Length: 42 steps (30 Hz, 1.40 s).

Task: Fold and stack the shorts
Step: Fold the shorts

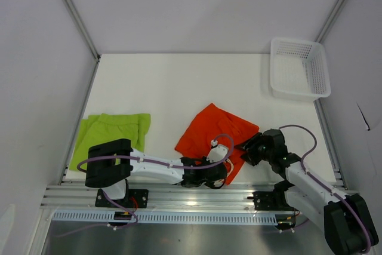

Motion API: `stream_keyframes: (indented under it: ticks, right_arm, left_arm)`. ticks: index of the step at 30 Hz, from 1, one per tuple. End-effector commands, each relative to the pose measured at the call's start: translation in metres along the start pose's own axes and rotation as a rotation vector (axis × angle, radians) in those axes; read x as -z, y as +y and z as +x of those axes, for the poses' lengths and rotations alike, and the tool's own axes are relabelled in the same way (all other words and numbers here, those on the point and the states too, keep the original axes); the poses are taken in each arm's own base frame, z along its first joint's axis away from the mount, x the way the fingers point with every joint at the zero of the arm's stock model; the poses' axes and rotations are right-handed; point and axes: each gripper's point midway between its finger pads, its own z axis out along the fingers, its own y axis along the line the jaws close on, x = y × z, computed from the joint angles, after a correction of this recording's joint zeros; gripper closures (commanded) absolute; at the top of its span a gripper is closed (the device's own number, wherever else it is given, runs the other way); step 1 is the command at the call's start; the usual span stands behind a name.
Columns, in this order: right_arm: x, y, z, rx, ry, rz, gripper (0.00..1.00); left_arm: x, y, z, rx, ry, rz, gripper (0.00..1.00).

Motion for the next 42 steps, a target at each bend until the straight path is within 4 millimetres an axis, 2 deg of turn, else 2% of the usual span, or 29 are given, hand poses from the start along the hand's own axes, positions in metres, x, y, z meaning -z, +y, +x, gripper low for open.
stream_keyframes:
  ticks: [1,3,4,6,10,12,13,14,20,21,22,24,26,28,31,35,36,40,42]
  right_arm:
    - [-0.004,0.016,-0.009,0.006,-0.045,-0.054,0.46]
    - [-0.007,0.022,-0.012,0.021,-0.053,-0.069,0.51]
    - [-0.01,0.018,-0.013,0.024,-0.05,-0.05,0.57]
    - [-0.012,0.028,-0.015,0.044,-0.055,-0.084,0.63]
    - [-0.022,0.034,-0.017,0.09,-0.038,-0.108,0.78]
    - [-0.026,0.041,-0.019,0.126,-0.036,-0.13,0.89]
    - [-0.026,0.045,-0.021,0.141,-0.042,-0.134,0.97]
    - [-0.026,0.052,-0.025,0.174,-0.054,-0.146,1.0]
    - [-0.025,0.088,-0.036,0.362,-0.055,-0.181,1.0]
    - [-0.031,0.101,-0.042,0.386,-0.04,-0.179,1.0]
    - [-0.034,0.106,-0.037,0.405,0.012,-0.185,1.0]
    - [-0.051,0.11,-0.038,0.437,0.08,-0.173,1.0]
    - [-0.06,0.114,-0.032,0.454,0.143,-0.196,1.0]
    - [-0.067,0.119,-0.032,0.471,0.191,-0.223,1.0]
    - [-0.061,0.135,-0.037,0.494,0.222,-0.281,1.0]
    - [-0.048,0.151,-0.052,0.572,0.203,-0.297,1.0]
    - [-0.047,0.148,-0.054,0.583,0.209,-0.27,1.0]
    - [-0.067,0.135,-0.064,0.667,0.303,-0.15,1.0]
    - [-0.088,0.132,-0.07,0.682,0.337,-0.114,1.0]
  left_arm:
    - [0.007,-0.009,-0.009,0.008,-0.021,0.03,1.0]
    - [0.006,-0.008,-0.007,0.009,-0.017,0.026,1.0]
    - [0.006,-0.008,-0.007,0.009,-0.017,0.026,1.0]
    - [0.007,-0.007,-0.007,0.013,-0.018,0.023,1.0]
    - [0.008,-0.005,-0.007,0.019,-0.015,0.016,1.0]
    - [0.008,-0.003,-0.006,0.026,-0.012,0.008,1.0]
    - [0.008,-0.002,-0.006,0.027,-0.009,0.003,1.0]
    - [0.008,0.0,-0.005,0.035,-0.007,-0.004,1.0]
    - [0.008,0.019,-0.007,0.123,0.013,-0.052,1.0]
    - [0.009,0.02,-0.009,0.13,0.01,-0.049,1.0]
    - [0.01,0.02,-0.012,0.135,0.0,-0.049,1.0]
    - [0.014,0.019,-0.021,0.149,-0.02,-0.049,1.0]
    - [0.019,0.012,-0.036,0.16,-0.053,-0.042,1.0]
    - [0.024,0.011,-0.041,0.158,-0.061,-0.035,1.0]
    - [0.031,0.013,-0.057,0.182,-0.077,-0.015,1.0]
    - [0.046,0.032,-0.071,0.22,-0.108,-0.007,1.0]
    - [0.051,0.035,-0.074,0.224,-0.12,-0.005,1.0]
    - [0.081,0.055,-0.098,0.253,-0.181,-0.013,1.0]
    - [0.084,0.07,-0.098,0.26,-0.189,-0.041,1.0]
